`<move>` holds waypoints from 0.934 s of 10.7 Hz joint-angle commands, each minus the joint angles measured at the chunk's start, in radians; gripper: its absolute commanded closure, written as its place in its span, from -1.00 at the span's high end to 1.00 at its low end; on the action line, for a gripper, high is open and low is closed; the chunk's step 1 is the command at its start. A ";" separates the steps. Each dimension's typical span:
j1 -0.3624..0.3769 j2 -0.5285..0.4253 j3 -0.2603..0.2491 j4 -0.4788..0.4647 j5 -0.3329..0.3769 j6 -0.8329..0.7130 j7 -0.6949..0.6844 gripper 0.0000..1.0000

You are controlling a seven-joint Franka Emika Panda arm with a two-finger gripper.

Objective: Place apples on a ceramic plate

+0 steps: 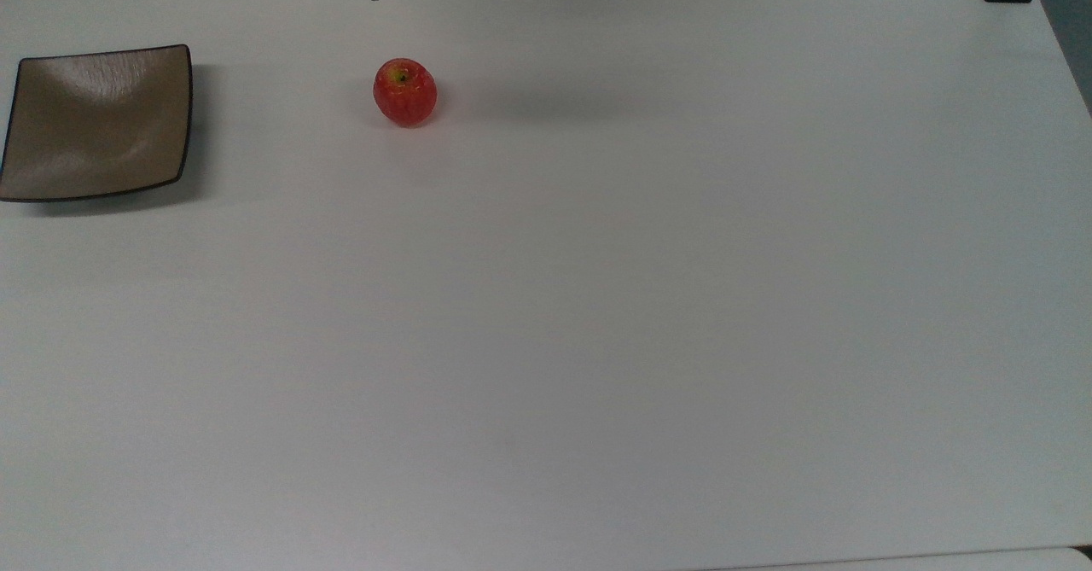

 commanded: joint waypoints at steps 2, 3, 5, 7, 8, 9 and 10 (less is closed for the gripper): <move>0.002 -0.021 -0.001 -0.005 -0.008 -0.020 -0.018 1.00; 0.002 -0.021 -0.001 -0.005 -0.008 -0.019 -0.018 1.00; 0.002 -0.019 -0.001 -0.003 -0.008 -0.019 -0.018 1.00; 0.002 -0.021 -0.001 -0.006 -0.005 -0.020 -0.016 1.00; 0.002 -0.022 -0.001 -0.009 0.001 -0.017 -0.018 1.00; 0.002 -0.024 -0.001 -0.009 0.003 -0.017 -0.027 1.00; 0.002 -0.030 -0.001 -0.015 0.006 -0.019 -0.033 1.00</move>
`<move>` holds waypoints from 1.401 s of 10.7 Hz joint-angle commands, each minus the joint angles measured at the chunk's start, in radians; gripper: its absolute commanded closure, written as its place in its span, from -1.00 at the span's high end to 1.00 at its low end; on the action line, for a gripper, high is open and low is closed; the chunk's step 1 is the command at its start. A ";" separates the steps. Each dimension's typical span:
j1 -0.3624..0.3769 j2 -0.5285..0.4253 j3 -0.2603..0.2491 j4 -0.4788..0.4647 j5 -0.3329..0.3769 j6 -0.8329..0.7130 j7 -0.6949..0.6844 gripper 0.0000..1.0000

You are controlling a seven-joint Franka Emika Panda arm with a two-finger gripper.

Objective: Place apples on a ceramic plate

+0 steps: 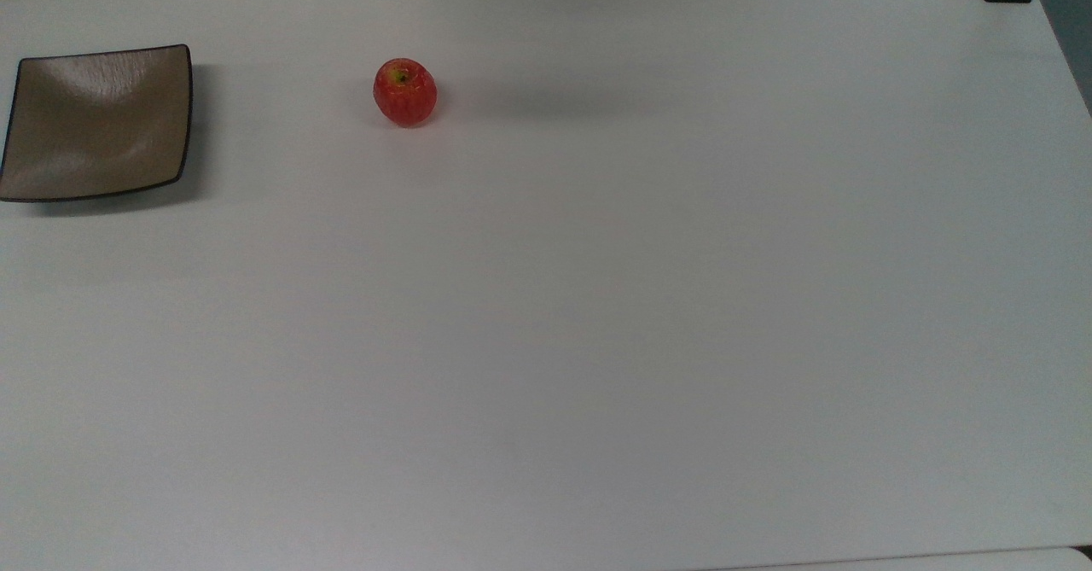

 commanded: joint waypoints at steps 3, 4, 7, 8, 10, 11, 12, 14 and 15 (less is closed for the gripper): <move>0.014 -0.043 0.004 -0.086 0.006 -0.017 -0.128 1.00; 0.015 -0.065 0.005 -0.123 0.006 -0.016 -0.152 1.00; 0.011 -0.135 0.021 -0.235 0.000 -0.025 -0.215 1.00; 0.011 -0.135 0.021 -0.244 -0.005 -0.026 -0.216 1.00; 0.003 -0.135 0.021 -0.284 -0.031 -0.026 -0.224 1.00; 0.003 -0.135 0.021 -0.312 -0.066 -0.026 -0.244 1.00; 0.003 -0.135 0.021 -0.333 -0.086 -0.026 -0.253 1.00; 0.003 -0.132 0.021 -0.375 -0.135 -0.014 -0.254 1.00; 0.003 -0.129 0.021 -0.402 -0.163 -0.012 -0.268 1.00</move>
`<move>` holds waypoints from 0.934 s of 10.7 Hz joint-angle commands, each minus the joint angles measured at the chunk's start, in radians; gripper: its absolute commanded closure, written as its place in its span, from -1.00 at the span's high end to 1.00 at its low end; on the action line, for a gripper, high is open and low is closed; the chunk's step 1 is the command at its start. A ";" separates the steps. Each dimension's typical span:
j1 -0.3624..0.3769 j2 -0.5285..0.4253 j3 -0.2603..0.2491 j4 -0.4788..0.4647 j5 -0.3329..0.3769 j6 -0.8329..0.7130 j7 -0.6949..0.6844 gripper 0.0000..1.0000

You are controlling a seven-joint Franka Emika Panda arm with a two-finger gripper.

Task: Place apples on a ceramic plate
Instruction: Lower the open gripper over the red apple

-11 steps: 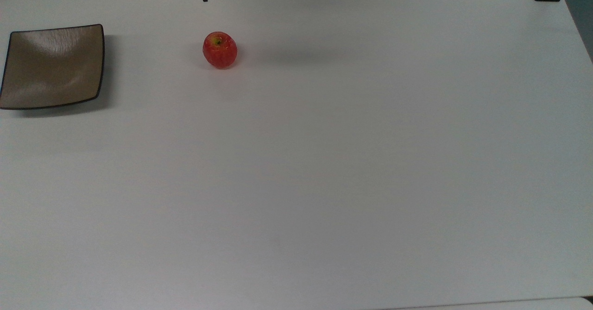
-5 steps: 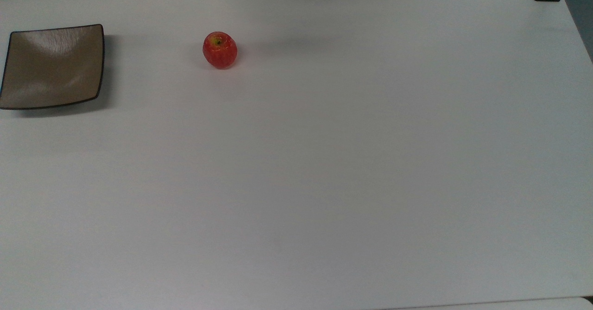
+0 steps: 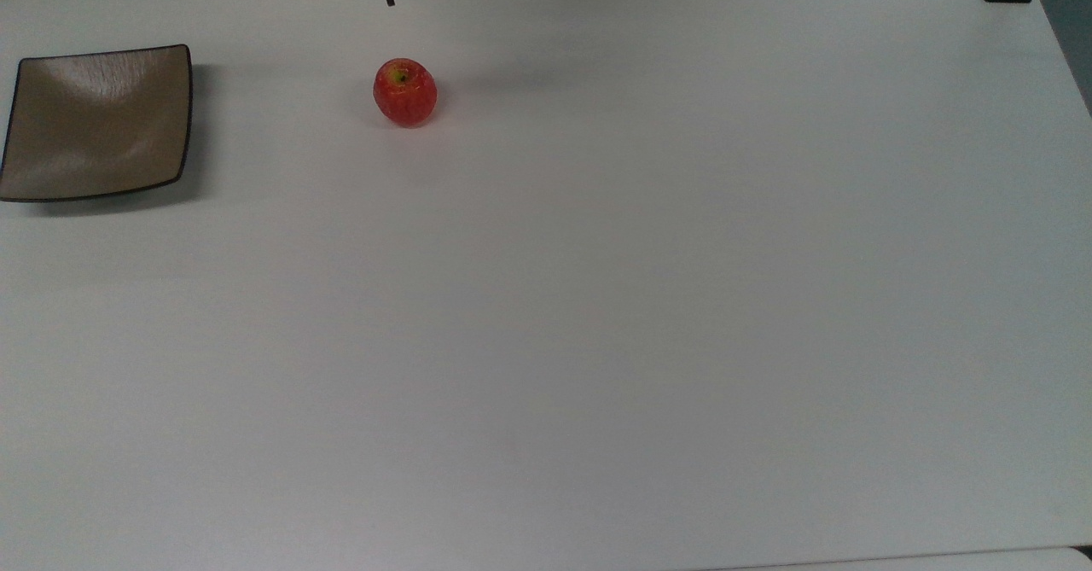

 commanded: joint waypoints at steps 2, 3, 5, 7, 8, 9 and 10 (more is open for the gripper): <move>-0.028 -0.020 0.002 -0.115 -0.072 0.038 -0.078 1.00; -0.035 -0.020 0.002 -0.137 -0.072 0.052 -0.145 1.00; -0.047 -0.016 0.002 -0.181 -0.072 0.096 -0.175 1.00; -0.050 -0.011 0.001 -0.259 -0.080 0.212 -0.173 1.00; -0.053 -0.010 0.001 -0.289 -0.099 0.249 -0.175 1.00; -0.059 -0.010 0.001 -0.322 -0.110 0.310 -0.173 1.00; -0.059 -0.010 0.001 -0.364 -0.115 0.379 -0.172 1.00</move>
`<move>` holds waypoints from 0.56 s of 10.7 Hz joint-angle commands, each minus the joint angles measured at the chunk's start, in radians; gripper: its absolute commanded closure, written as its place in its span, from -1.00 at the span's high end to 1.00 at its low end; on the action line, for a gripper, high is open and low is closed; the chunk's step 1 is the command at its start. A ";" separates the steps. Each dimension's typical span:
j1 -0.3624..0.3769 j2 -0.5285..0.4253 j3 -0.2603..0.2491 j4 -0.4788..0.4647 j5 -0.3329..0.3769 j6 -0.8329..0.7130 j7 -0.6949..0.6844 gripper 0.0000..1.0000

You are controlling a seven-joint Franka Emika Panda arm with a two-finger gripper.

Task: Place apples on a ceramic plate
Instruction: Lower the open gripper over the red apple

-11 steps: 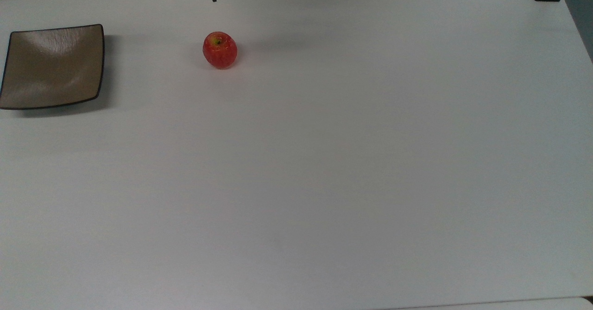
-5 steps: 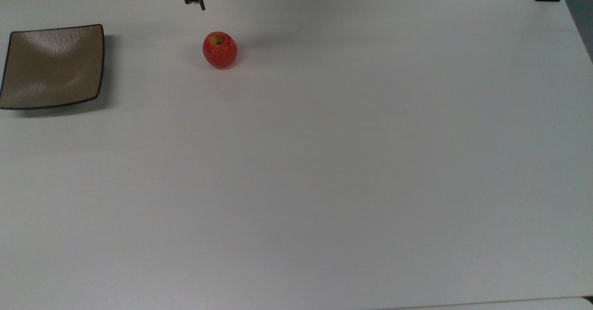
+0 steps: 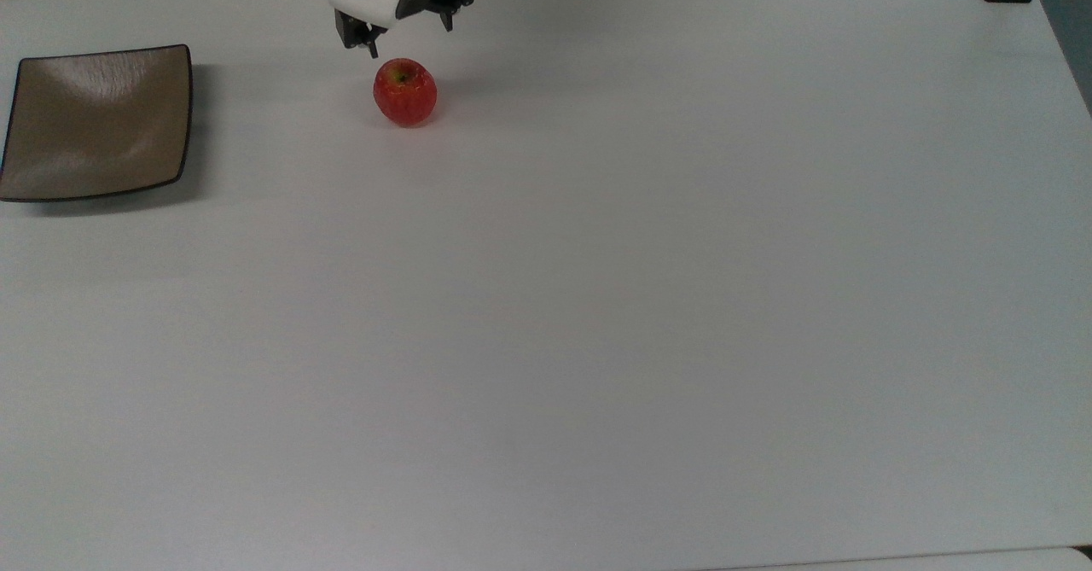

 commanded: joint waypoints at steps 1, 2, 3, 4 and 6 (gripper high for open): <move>-0.014 -0.015 0.001 -0.116 -0.051 0.167 -0.017 1.00; -0.021 -0.003 0.001 -0.127 -0.077 0.186 -0.017 1.00; -0.021 0.006 0.001 -0.136 -0.092 0.218 -0.017 1.00; -0.025 0.015 0.001 -0.152 -0.106 0.251 -0.017 1.00; -0.028 0.038 0.001 -0.161 -0.123 0.279 -0.015 1.00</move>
